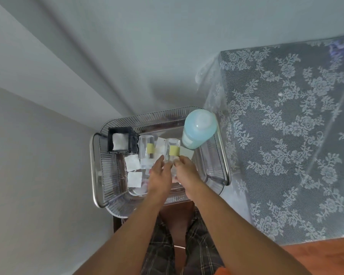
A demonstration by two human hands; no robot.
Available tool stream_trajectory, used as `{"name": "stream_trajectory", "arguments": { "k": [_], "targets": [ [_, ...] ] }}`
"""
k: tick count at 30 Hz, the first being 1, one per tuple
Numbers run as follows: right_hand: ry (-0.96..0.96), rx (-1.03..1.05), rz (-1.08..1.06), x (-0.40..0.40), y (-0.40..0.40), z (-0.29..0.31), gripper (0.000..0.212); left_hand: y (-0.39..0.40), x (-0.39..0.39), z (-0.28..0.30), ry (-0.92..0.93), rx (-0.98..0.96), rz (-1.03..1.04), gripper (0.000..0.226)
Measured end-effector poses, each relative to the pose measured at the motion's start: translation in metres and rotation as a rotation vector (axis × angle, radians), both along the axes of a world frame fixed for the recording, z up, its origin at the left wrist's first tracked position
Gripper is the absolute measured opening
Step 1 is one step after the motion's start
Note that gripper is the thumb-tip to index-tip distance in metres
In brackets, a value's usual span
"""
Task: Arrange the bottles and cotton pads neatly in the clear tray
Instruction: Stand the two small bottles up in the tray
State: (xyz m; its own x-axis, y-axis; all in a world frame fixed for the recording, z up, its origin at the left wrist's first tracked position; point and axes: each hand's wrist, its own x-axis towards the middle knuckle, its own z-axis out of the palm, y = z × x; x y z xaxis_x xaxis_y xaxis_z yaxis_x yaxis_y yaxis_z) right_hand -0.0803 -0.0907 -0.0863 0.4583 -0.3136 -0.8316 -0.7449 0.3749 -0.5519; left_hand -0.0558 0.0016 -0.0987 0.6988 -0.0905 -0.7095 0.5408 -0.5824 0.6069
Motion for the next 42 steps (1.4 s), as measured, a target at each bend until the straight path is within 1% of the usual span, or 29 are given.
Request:
{"name": "stream_trajectory", "arguments": {
  "k": [2, 4, 6, 9, 12, 15, 17, 21, 23, 25, 27, 28, 31, 33, 34, 35, 38, 40, 42],
  "targets": [
    [-0.030, 0.033, -0.073, 0.003, -0.001, 0.000, 0.027, 0.001, 0.007, 0.005, -0.051, -0.049, 0.041, 0.052],
    [-0.073, 0.104, -0.148, 0.007, -0.004, 0.000, 0.031, -0.001, 0.016, 0.012, -0.095, -0.050, 0.043, 0.049],
    [-0.110, 0.179, -0.217, 0.014, -0.008, 0.001, 0.033, -0.006, 0.026, 0.018, -0.136, -0.048, 0.024, 0.046],
    [-0.095, 0.226, -0.311, 0.028, -0.015, 0.003, 0.031, -0.020, 0.043, 0.025, -0.185, -0.064, -0.041, 0.048],
    [-0.044, 0.271, -0.286, 0.040, -0.022, 0.005, 0.020, -0.035, 0.059, 0.029, -0.222, -0.049, -0.123, 0.050],
    [-0.022, 0.305, -0.342, 0.043, -0.025, 0.000, 0.020, -0.046, 0.072, 0.034, -0.250, 0.004, -0.160, 0.048],
    [-0.024, 0.341, -0.368, 0.041, -0.026, -0.002, 0.023, -0.050, 0.079, 0.035, -0.275, 0.054, -0.191, 0.047],
    [-0.016, 0.371, -0.323, 0.035, -0.031, -0.006, 0.024, -0.058, 0.088, 0.035, -0.313, 0.121, -0.308, 0.048],
    [0.010, 0.335, -0.287, 0.032, -0.033, -0.007, 0.027, -0.060, 0.092, 0.034, -0.337, 0.150, -0.337, 0.043],
    [0.032, 0.223, -0.258, 0.028, -0.035, -0.015, 0.028, -0.061, 0.097, 0.033, -0.350, 0.168, -0.332, 0.039],
    [0.060, 0.099, -0.234, 0.022, -0.038, -0.023, 0.015, -0.060, 0.099, 0.032, -0.335, 0.158, -0.315, 0.036],
    [0.070, 0.025, -0.195, 0.020, -0.040, -0.027, 0.013, -0.059, 0.098, 0.032, -0.326, 0.144, -0.304, 0.034],
    [0.075, -0.127, -0.039, 0.019, -0.044, -0.033, 0.025, -0.053, 0.095, 0.030, -0.320, 0.105, -0.272, 0.034],
    [0.071, -0.151, 0.031, 0.023, -0.046, -0.031, 0.033, -0.045, 0.092, 0.029, -0.323, 0.090, -0.212, 0.038],
    [0.059, -0.148, 0.042, 0.026, -0.046, -0.030, 0.033, -0.040, 0.090, 0.028, -0.328, 0.092, -0.170, 0.038],
    [0.045, -0.143, 0.042, 0.029, -0.047, -0.029, 0.031, -0.033, 0.087, 0.027, -0.336, 0.095, -0.125, 0.037],
    [0.017, -0.142, 0.035, 0.038, -0.049, -0.027, 0.026, -0.012, 0.071, 0.022, -0.324, 0.095, 0.031, 0.022],
    [0.003, -0.137, 0.027, 0.042, -0.049, -0.025, 0.016, 0.001, 0.059, 0.017, -0.294, 0.129, 0.124, 0.024],
    [0.002, -0.142, 0.029, 0.041, -0.045, -0.025, 0.016, 0.012, 0.048, 0.011, -0.275, 0.183, 0.177, 0.027]
  ]
}}
